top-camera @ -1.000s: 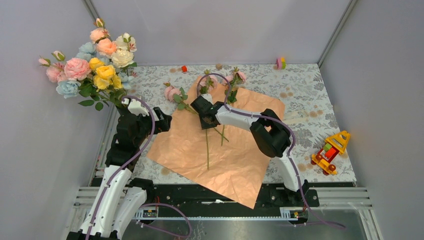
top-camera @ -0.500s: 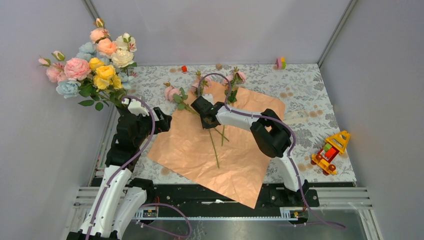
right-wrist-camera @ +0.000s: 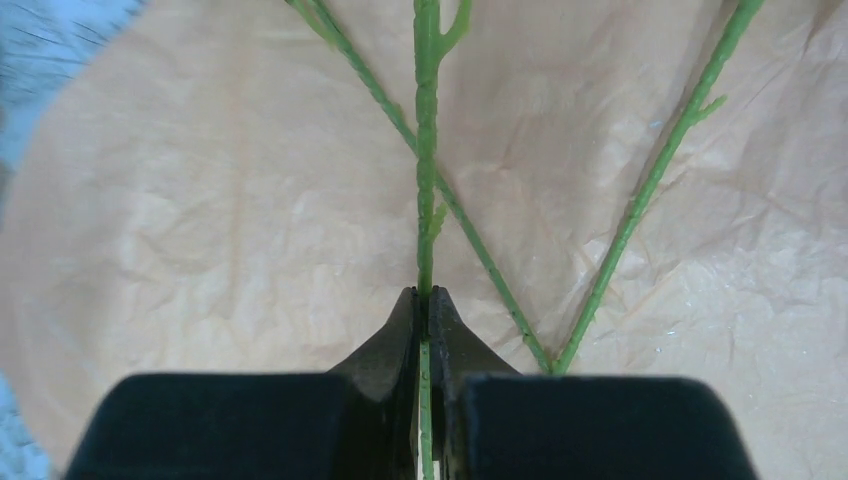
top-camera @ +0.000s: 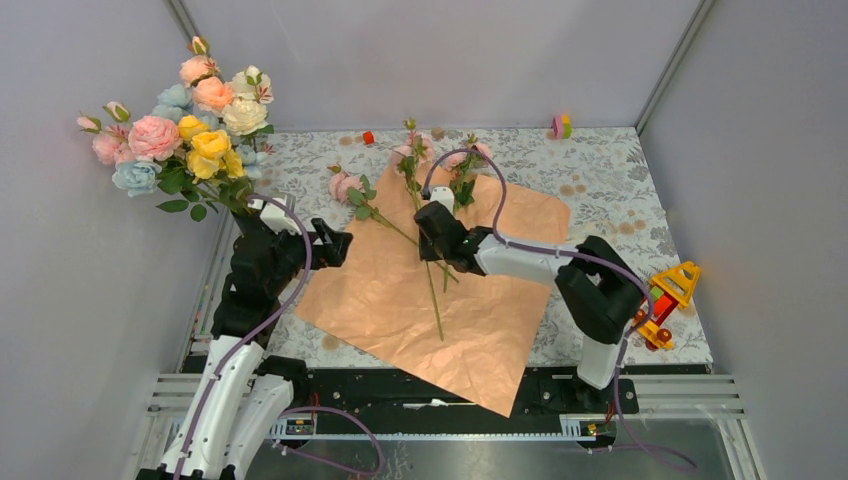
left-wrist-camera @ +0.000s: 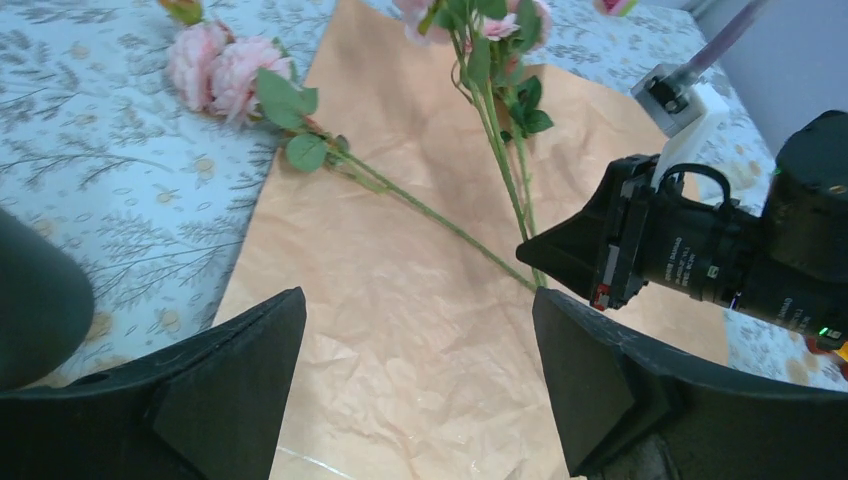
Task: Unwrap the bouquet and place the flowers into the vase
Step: Pick up the fake flower from the wrapping paper.
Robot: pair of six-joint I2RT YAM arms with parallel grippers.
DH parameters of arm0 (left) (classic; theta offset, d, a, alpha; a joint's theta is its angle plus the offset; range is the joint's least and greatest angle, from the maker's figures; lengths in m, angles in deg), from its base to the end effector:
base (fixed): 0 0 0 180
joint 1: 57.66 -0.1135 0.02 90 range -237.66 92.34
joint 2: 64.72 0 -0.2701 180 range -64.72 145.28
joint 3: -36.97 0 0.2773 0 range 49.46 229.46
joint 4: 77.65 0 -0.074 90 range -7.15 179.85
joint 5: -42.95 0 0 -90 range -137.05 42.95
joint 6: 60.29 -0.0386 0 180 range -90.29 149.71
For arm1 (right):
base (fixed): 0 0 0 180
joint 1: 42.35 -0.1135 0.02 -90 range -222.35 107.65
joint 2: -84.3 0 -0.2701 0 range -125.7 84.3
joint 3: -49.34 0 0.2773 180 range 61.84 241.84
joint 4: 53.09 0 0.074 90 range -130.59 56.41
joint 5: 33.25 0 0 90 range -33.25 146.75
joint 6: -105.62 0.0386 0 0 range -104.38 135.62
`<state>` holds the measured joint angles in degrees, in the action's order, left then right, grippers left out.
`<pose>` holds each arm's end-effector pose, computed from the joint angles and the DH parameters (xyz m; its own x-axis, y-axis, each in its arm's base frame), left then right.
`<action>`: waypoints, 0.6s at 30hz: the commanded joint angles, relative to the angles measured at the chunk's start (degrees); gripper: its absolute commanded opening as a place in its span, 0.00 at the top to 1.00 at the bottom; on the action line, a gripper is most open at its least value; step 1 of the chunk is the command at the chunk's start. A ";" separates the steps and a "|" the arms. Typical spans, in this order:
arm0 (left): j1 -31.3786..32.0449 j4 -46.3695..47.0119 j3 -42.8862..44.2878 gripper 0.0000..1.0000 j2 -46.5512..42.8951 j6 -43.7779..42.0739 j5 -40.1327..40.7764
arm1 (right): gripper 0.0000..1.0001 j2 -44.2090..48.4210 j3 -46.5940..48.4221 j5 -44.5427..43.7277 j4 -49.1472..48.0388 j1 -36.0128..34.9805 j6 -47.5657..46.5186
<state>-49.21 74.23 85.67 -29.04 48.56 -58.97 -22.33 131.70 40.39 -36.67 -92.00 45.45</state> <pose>0.1756 -0.0341 0.3044 -0.3540 -0.2670 -0.8963 0.2395 0.9005 -0.3629 0.2895 0.3239 0.1859 -0.6611 -0.0410 -0.7491 -0.3044 0.9273 0.2179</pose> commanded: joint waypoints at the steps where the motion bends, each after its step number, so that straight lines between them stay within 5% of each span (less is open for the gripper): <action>1: -0.05 7.66 -0.65 0.11 -0.44 1.10 -9.49 | 1.00 8.85 -5.77 0.46 -15.19 0.51 -1.24; 12: 4.11 30.66 2.84 0.10 8.69 19.46 -31.40 | 1.00 29.03 -16.58 8.99 -27.41 0.56 -8.96; 18: 5.08 43.05 9.31 0.10 13.90 31.90 -34.97 | 1.00 35.30 -16.03 20.49 -28.43 0.61 -11.76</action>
<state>-44.51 102.32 88.23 -16.51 70.61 -88.04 9.17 115.20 51.82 -60.30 -91.67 37.23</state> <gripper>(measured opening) 0.896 0.026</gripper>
